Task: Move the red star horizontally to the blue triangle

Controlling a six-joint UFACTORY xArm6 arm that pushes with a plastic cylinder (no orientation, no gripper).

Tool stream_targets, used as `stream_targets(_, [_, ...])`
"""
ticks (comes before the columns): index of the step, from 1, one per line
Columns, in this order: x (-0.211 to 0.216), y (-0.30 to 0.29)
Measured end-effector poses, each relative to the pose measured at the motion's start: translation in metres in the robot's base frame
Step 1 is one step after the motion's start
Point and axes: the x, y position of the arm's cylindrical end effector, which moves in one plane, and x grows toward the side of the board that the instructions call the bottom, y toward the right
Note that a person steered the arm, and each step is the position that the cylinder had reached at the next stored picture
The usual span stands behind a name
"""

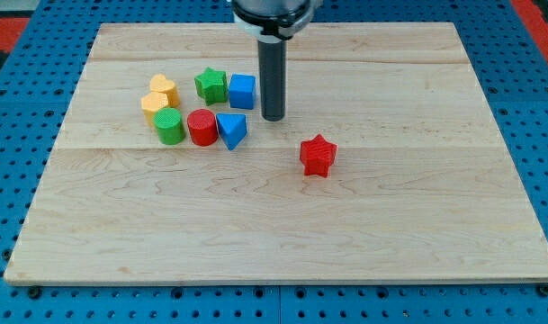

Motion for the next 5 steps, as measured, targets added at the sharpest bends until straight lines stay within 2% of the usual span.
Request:
stream_targets(1, [0.061, 0.092])
stream_targets(2, [0.109, 0.148])
stream_targets(3, [0.112, 0.146])
stream_targets(5, [0.121, 0.089])
